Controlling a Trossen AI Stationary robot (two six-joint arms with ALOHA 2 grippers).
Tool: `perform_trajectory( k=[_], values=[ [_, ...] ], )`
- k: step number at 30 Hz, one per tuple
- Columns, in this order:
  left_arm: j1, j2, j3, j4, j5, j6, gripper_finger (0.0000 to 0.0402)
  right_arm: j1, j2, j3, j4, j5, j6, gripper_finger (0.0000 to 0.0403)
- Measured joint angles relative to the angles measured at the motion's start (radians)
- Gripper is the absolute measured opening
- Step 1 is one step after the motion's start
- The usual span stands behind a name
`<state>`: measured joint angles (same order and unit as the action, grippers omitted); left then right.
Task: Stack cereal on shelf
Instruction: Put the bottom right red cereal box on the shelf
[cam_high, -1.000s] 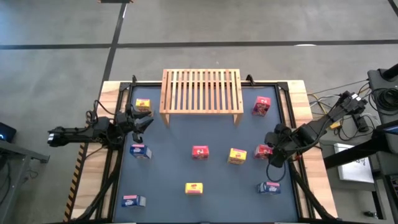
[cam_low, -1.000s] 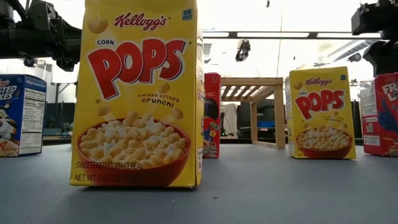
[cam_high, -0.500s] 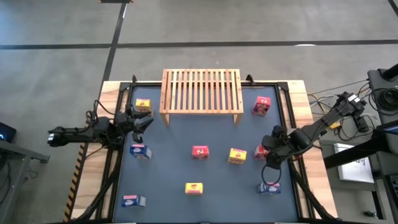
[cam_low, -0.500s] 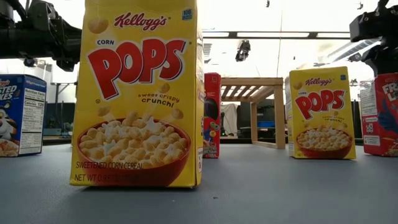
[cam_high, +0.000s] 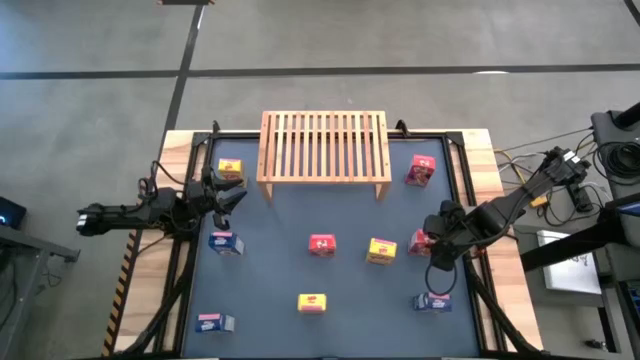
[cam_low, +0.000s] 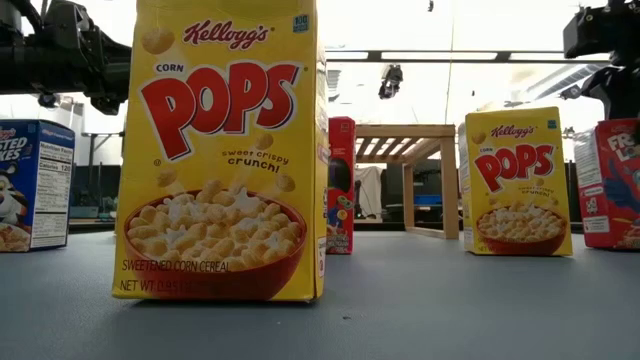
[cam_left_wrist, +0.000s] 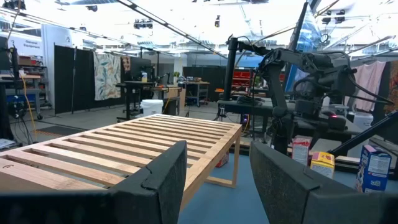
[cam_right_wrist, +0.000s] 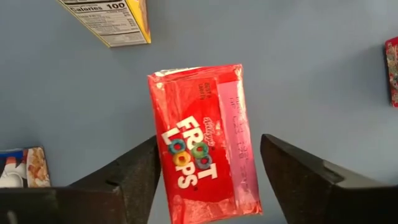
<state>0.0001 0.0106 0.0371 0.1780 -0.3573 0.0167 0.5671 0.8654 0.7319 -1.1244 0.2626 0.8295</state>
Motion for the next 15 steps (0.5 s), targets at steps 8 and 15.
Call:
perform_trajectory(
  k=[8,15],
  values=[
    [0.000,0.000,0.000,0.000,0.000,0.000,0.0160,0.000,-0.016,0.000,0.003,0.001,-0.057,0.0219],
    [0.000,0.000,0.000,0.000,0.000,0.000,0.0160,0.000,-0.018,0.001,0.007,0.001,-0.073,0.0208]
  ],
)
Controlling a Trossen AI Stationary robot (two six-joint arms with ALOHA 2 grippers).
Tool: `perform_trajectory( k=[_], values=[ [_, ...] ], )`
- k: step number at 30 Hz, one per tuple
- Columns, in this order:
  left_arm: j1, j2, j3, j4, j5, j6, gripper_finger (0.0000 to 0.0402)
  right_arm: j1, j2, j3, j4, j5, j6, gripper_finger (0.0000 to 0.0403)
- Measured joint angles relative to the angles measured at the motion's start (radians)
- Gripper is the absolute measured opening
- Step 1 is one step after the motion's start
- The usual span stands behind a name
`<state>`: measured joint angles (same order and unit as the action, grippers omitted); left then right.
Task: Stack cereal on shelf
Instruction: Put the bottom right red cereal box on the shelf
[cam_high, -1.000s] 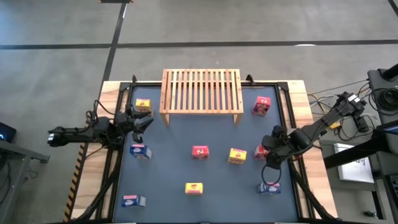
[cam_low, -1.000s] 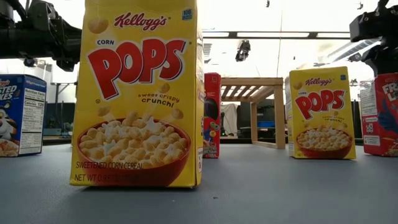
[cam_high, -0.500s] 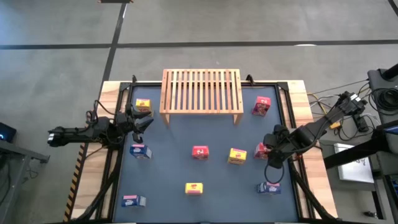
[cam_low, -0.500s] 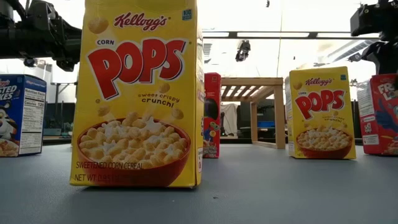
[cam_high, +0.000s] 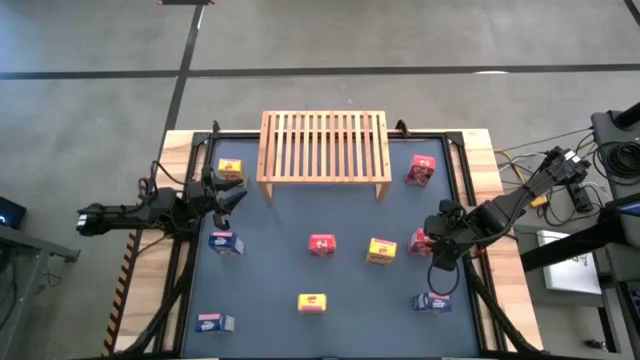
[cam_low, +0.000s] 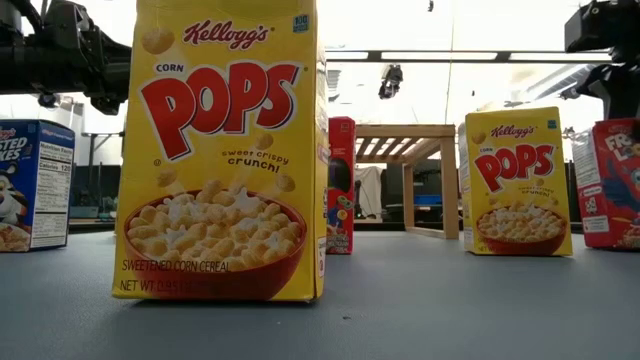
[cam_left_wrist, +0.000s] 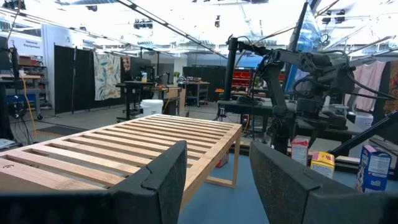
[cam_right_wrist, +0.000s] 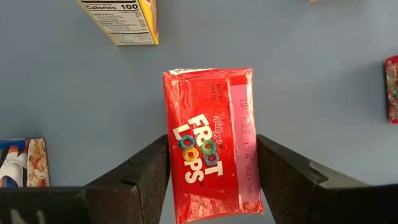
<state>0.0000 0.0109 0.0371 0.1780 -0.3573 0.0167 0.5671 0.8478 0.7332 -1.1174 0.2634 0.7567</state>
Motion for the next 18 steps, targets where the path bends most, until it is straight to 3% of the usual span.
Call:
perform_trajectory(
  k=[12,18],
  values=[
    [0.000,0.000,0.000,0.000,0.000,0.000,0.0160,0.000,-0.001,0.059,0.014,0.003,-0.015,0.0207],
    [0.000,0.000,0.000,0.000,0.000,0.000,0.0160,0.000,-0.001,0.127,0.015,0.064,-0.063,0.0206]
  ],
)
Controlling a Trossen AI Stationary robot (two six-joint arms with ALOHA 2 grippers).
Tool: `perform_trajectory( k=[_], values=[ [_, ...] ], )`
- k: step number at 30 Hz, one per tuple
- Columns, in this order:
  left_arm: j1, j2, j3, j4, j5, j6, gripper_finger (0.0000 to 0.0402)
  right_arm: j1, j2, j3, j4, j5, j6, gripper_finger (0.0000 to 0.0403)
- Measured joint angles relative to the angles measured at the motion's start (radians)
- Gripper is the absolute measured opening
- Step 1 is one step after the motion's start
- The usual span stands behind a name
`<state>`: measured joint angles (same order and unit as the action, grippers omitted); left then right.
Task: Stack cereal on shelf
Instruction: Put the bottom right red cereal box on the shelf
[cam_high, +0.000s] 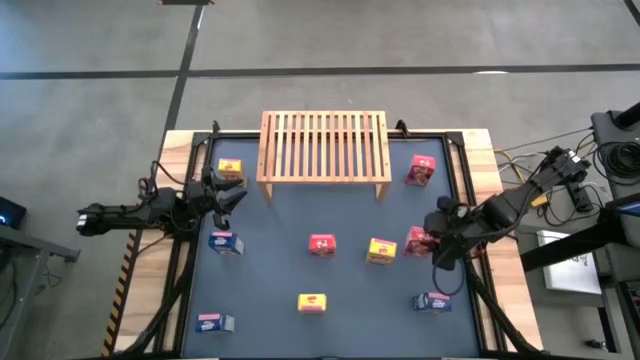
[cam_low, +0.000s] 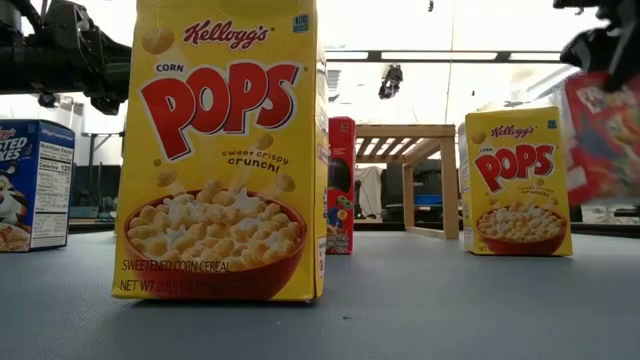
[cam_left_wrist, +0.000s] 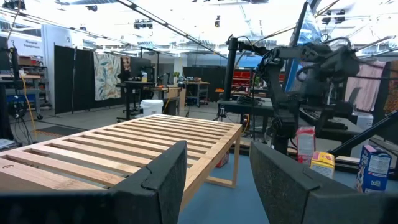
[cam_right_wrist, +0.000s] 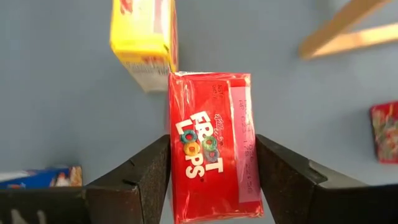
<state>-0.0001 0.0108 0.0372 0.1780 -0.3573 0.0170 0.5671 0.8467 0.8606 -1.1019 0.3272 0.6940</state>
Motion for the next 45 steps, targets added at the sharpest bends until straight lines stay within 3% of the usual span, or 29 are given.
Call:
perform_trajectory(
  k=[18,27,31,35,45],
  values=[
    [0.000,0.000,0.000,0.000,0.000,0.000,0.0160,-0.005,0.030,0.282,0.001,0.227,-0.248,0.0205],
    [0.000,0.000,0.000,0.000,0.000,0.000,0.0160,-0.056,0.069,0.347,0.066,0.330,-0.427,0.0205],
    [0.000,0.000,0.000,0.000,0.000,0.000,0.0160,-0.113,0.072,0.338,0.184,0.319,-0.541,0.0205],
    [0.000,0.000,0.000,0.000,0.000,0.000,0.0160,-0.180,0.072,0.336,0.248,0.220,-0.610,0.0205],
    [0.000,0.000,0.000,0.000,0.000,0.000,0.0160,-0.208,0.065,0.338,0.104,0.185,-0.570,0.0205]
  ],
)
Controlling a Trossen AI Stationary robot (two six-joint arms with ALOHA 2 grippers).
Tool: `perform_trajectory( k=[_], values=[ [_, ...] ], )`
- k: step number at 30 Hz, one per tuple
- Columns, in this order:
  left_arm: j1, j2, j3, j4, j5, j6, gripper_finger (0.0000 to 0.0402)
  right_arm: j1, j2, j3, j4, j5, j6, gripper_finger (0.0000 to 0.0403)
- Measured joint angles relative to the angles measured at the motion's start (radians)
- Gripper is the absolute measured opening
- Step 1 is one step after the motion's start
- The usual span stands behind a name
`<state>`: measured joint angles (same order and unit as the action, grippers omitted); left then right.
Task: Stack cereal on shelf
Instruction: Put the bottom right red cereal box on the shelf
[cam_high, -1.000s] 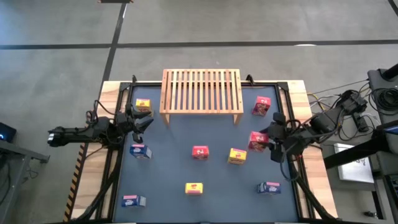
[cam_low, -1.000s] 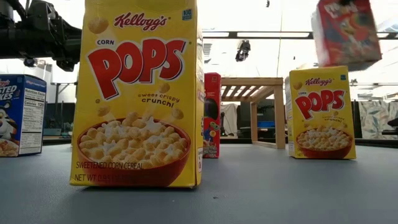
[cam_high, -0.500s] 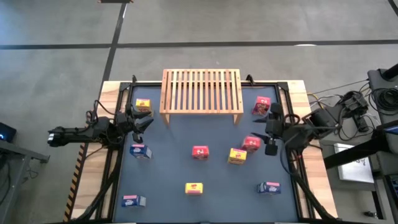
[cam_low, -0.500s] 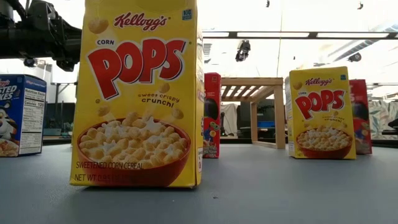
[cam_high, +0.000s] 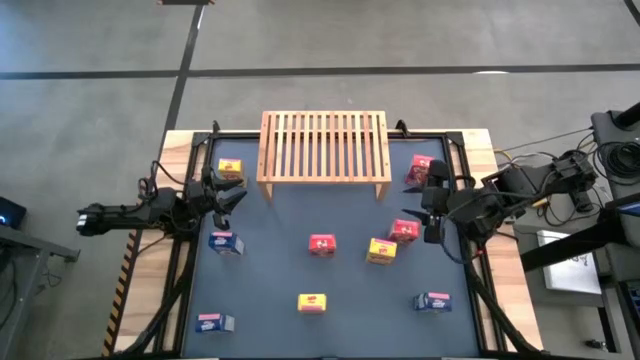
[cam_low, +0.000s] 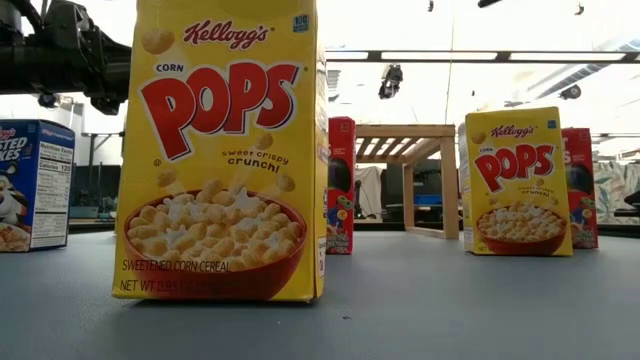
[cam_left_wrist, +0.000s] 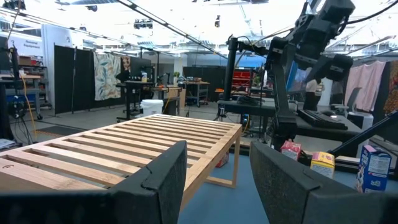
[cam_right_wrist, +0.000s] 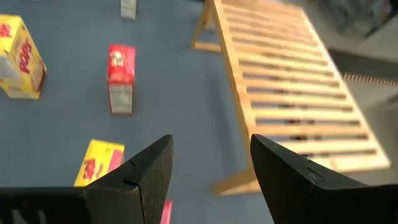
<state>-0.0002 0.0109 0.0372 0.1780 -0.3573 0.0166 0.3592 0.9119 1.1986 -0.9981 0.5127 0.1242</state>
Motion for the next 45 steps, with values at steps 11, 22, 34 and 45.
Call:
perform_trajectory(
  k=[11,22,34,45],
  values=[
    [0.000,0.000,0.000,0.000,0.000,0.000,0.0160,0.016,-0.052,-0.196,-0.058,-0.024,0.174,0.0205],
    [0.000,0.000,0.000,0.000,0.000,0.000,0.0160,0.016,-0.183,-0.394,-0.036,-0.103,0.262,0.0205],
    [0.000,0.000,0.000,0.000,0.000,0.000,0.0160,0.016,-0.209,-0.507,0.125,-0.229,0.258,0.0206],
    [0.000,0.000,0.000,0.000,0.000,0.000,0.0160,0.016,-0.162,-0.519,0.146,-0.229,0.258,0.0206]
  ],
)
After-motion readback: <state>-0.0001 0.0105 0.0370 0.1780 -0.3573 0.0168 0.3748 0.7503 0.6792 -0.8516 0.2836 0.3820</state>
